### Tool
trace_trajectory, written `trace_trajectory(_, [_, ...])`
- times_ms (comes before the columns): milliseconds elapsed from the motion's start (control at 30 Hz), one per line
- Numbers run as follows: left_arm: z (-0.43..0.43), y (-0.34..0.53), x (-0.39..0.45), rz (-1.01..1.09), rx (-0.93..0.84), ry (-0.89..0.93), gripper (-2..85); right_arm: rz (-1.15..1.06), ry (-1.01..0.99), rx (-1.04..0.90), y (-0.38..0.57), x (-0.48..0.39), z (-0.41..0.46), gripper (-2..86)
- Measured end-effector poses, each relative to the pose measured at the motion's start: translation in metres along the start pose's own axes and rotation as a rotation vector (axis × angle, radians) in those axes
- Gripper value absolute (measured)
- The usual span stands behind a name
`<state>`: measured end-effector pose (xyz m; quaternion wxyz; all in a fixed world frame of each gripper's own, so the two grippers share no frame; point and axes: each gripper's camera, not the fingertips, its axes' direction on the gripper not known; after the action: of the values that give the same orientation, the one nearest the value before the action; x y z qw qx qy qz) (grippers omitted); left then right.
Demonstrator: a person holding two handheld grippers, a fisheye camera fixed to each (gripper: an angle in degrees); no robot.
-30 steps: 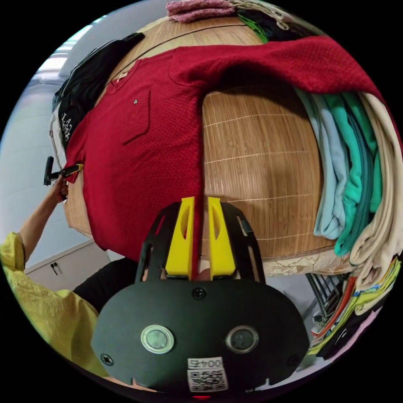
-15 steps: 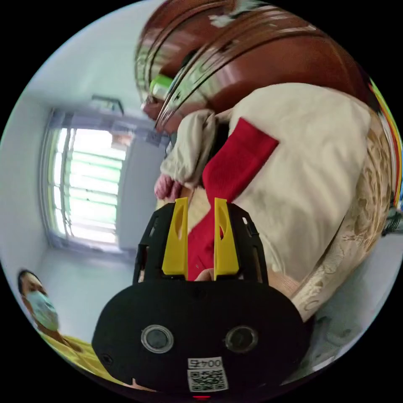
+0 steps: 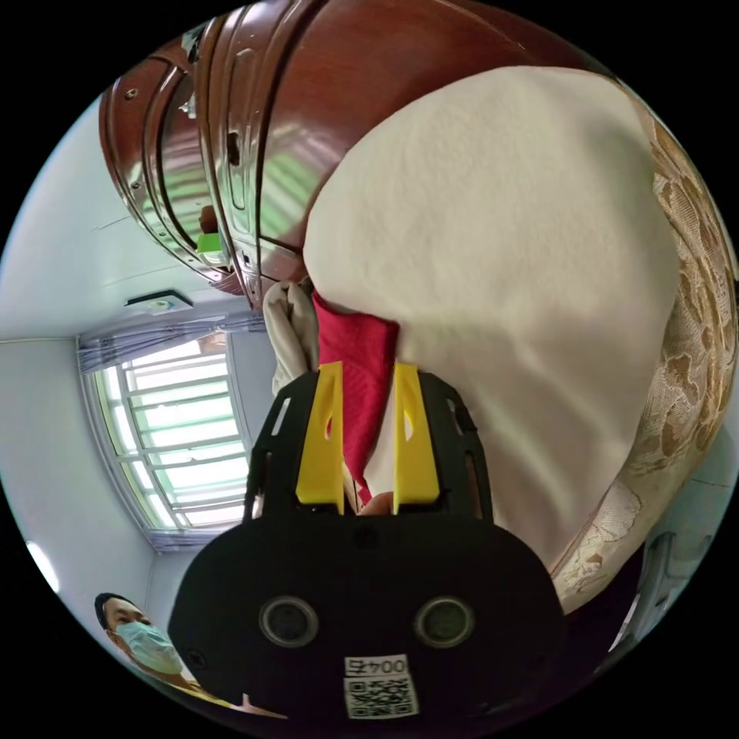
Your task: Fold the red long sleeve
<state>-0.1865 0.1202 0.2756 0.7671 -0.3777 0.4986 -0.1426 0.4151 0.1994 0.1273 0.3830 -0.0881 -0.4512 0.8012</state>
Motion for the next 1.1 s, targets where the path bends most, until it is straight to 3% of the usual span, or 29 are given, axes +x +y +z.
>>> trace_trajectory(333, [0.015, 0.001, 0.01, 0.019, -0.014, 0.03, 2.3, -0.079, -0.07, -0.003, 0.015, 0.021, 0.016, 5.8])
trace_trajectory(500, [0.012, 0.014, -0.001, 0.009, -0.004, 0.048, 2.6, -0.236, -0.038, 0.049, 0.054, -0.024, 0.016, 3.0])
trace_trajectory(767, [-0.01, 0.049, -0.042, -0.016, 0.042, 0.097, 2.8, -0.689, 0.1, -0.066, 0.185, -0.171, 0.076, 2.7])
trace_trajectory(1100, [-0.049, 0.098, -0.099, -0.042, 0.132, 0.131, 3.0, -0.971, 0.174, -0.305, 0.382, -0.223, 0.228, 3.0])
